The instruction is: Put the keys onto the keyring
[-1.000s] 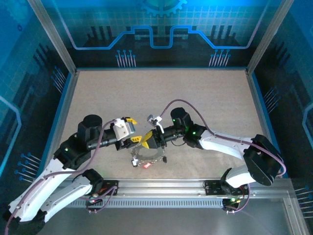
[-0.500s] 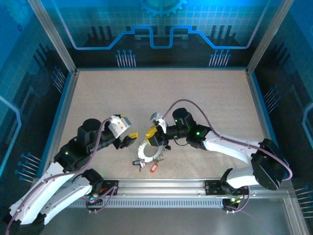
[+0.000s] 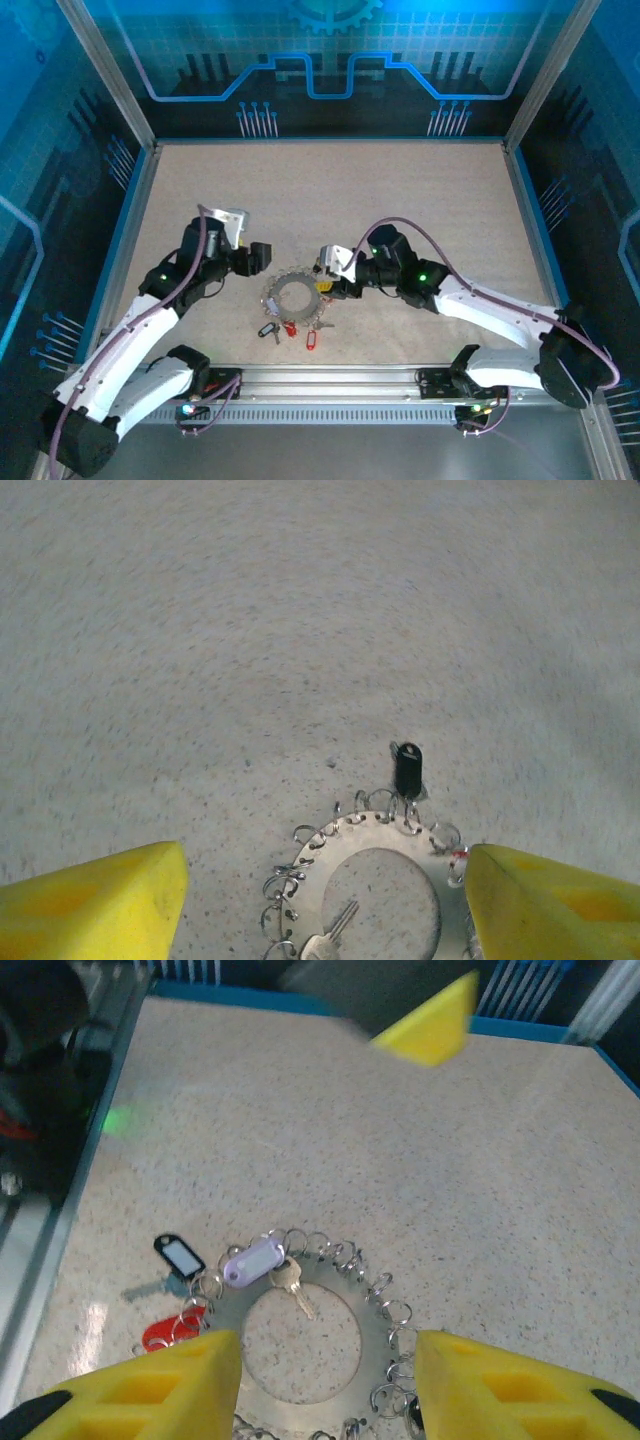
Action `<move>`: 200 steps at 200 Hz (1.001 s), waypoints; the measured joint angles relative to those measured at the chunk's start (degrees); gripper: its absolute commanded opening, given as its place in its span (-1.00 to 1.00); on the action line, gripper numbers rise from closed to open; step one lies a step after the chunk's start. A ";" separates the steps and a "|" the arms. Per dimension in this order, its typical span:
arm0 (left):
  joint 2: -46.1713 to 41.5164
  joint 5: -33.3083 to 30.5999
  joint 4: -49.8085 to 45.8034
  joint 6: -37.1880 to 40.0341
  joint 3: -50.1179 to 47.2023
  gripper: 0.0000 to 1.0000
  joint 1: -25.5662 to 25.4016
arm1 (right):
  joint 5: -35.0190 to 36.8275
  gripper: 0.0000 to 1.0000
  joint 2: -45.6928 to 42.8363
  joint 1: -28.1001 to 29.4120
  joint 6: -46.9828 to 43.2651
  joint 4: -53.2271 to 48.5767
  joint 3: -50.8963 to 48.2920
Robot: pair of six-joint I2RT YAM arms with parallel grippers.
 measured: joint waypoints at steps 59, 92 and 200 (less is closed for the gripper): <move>-0.09 9.40 0.63 -18.34 -8.66 0.37 8.39 | 0.52 -0.02 17.92 6.43 -15.54 -5.66 10.08; -0.24 12.20 -2.03 -23.82 -11.39 0.23 8.41 | 1.60 -0.14 26.93 7.72 -21.42 -8.94 15.72; -0.79 17.73 -4.26 -41.13 -17.79 -0.55 12.20 | -1.49 0.04 40.13 4.94 -23.37 -11.10 24.81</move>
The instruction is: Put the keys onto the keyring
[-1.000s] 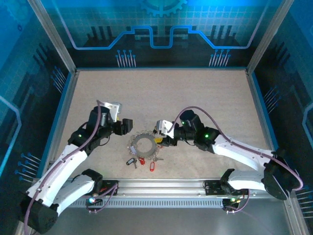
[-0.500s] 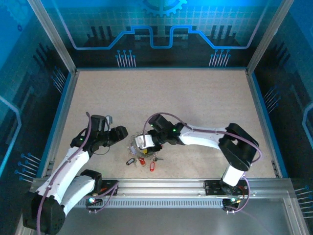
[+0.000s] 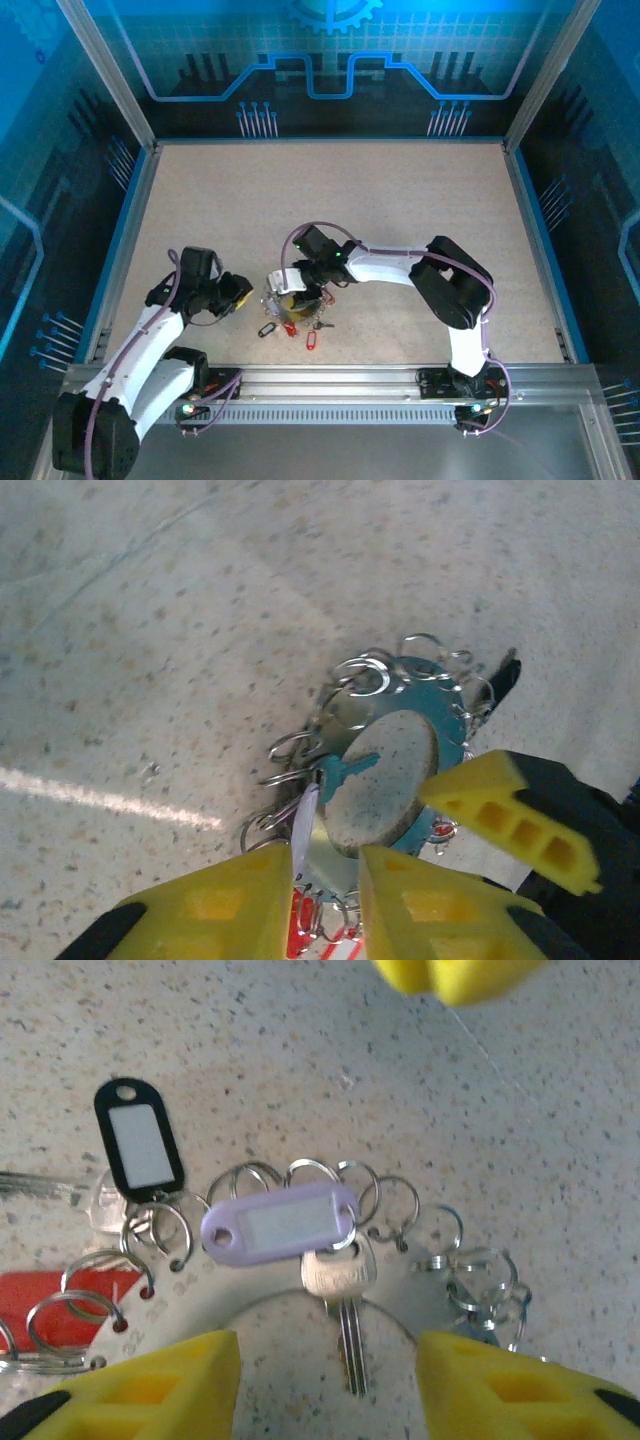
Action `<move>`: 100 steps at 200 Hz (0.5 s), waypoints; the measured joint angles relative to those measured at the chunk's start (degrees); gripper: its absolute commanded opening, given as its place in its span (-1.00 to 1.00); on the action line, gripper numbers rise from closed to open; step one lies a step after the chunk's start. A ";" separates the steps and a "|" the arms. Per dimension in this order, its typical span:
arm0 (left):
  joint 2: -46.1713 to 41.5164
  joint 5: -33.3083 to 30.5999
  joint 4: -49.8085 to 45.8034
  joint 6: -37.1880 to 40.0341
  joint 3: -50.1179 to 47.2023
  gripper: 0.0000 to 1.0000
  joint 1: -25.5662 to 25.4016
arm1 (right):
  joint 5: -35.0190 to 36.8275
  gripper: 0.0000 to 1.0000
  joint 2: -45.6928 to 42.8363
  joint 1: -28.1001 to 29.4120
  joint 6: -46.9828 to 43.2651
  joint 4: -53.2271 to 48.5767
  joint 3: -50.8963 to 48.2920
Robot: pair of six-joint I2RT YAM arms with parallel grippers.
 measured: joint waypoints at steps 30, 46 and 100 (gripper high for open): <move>1.68 1.55 4.15 -7.80 -5.77 -0.51 0.50 | 1.42 0.05 -0.09 -0.17 2.05 -0.72 -0.92; 2.75 1.53 5.51 -9.75 -6.64 -0.32 0.50 | 3.13 0.14 -0.76 -0.02 5.66 -2.51 -0.92; 11.87 1.81 10.08 -9.35 -3.63 -0.19 0.55 | 10.75 0.33 -6.86 7.63 21.81 -2.93 -2.86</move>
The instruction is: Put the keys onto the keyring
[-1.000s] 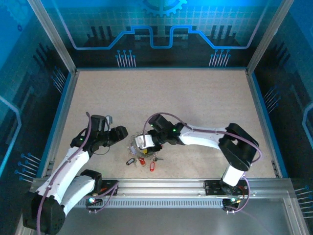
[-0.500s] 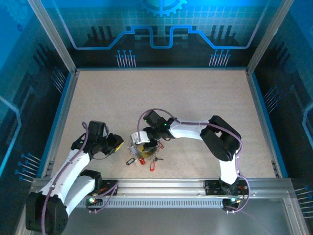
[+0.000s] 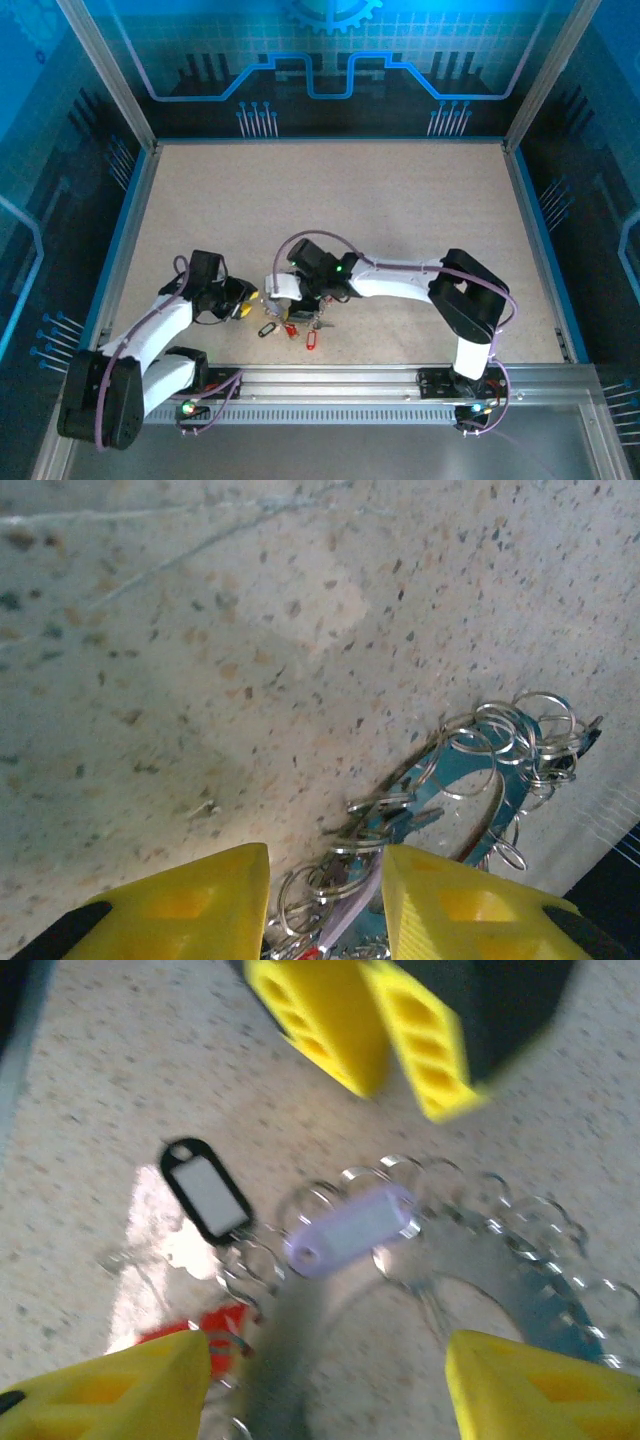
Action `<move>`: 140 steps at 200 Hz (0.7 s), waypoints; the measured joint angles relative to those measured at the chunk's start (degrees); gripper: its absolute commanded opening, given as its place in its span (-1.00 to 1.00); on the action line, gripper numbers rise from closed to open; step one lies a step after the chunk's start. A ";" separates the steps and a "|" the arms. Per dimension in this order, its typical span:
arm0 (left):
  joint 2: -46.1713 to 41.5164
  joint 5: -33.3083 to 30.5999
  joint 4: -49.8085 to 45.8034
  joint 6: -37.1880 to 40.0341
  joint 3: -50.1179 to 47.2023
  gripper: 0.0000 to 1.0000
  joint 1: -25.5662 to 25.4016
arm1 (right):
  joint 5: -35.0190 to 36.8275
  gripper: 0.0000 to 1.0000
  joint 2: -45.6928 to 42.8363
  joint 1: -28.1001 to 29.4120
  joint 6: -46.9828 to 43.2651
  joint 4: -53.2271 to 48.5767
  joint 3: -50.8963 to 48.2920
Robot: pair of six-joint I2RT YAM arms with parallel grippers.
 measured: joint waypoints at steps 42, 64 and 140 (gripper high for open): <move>2.36 -0.55 0.44 2.73 1.95 0.20 0.02 | 7.80 0.37 2.32 5.20 5.40 -0.37 0.04; 2.43 -0.96 0.52 3.72 3.37 0.29 0.04 | 13.97 0.37 4.07 6.32 6.21 -1.46 0.09; 2.78 -3.67 0.13 6.60 6.34 0.48 0.07 | 34.25 0.38 -1.68 2.71 5.92 -0.35 -7.30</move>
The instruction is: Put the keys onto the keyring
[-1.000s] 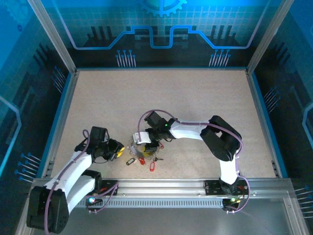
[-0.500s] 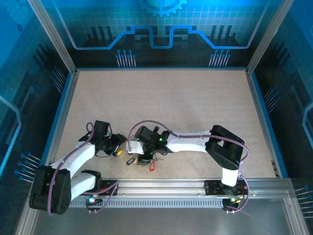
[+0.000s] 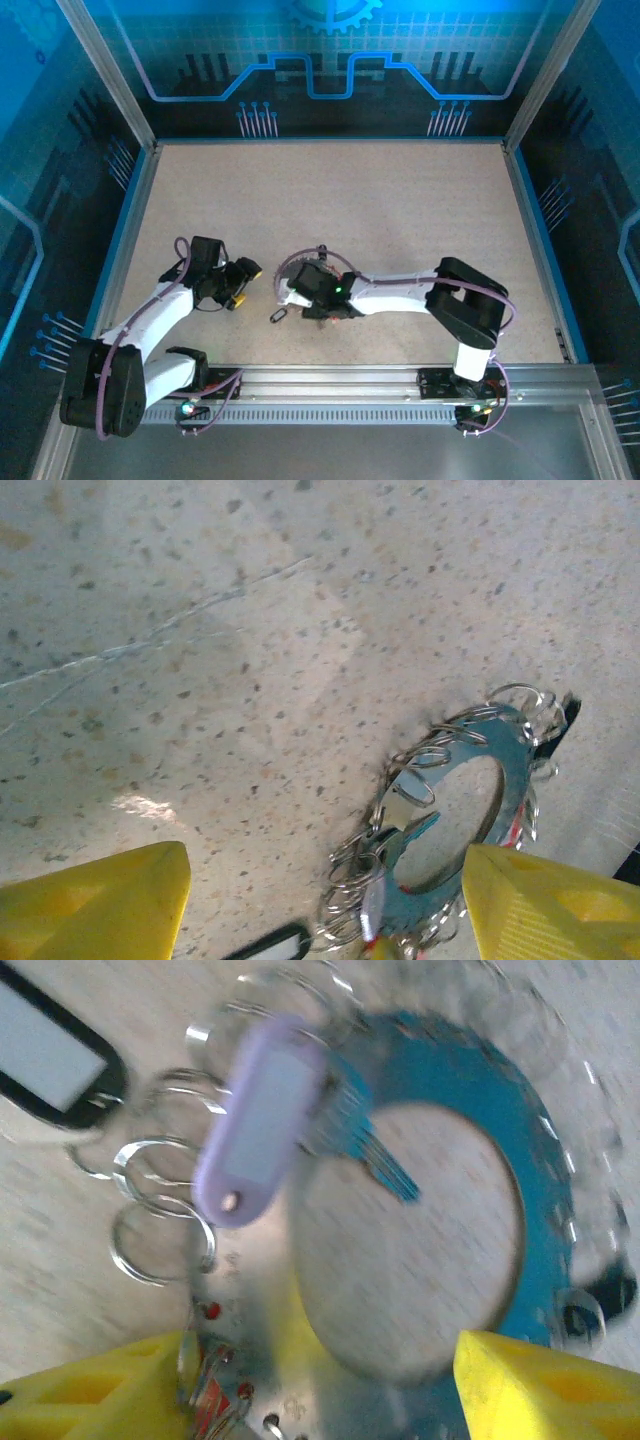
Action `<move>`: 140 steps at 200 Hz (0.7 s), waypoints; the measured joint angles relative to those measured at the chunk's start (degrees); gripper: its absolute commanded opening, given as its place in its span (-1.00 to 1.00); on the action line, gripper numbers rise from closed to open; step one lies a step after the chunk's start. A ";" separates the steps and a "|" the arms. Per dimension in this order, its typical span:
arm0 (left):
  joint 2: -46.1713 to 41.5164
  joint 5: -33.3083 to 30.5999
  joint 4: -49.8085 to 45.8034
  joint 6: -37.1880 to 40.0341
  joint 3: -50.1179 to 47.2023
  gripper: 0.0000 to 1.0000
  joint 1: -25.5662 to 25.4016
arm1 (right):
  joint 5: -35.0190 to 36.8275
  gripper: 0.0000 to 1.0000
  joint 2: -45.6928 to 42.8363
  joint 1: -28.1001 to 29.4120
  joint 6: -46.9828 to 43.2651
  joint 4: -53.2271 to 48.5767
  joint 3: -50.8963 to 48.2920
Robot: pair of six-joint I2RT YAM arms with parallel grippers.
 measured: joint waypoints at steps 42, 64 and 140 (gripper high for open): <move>1.27 -0.63 1.95 0.55 0.33 0.50 -1.27 | 0.79 0.37 -5.66 -10.95 0.24 0.15 -4.96; 1.53 -2.16 3.08 0.66 0.35 0.50 -4.61 | -3.06 0.32 -10.91 -13.55 1.42 0.02 -5.88; 5.90 -8.87 5.51 1.77 1.73 0.47 -10.38 | -17.64 -0.41 -12.98 -10.47 27.58 2.10 -3.63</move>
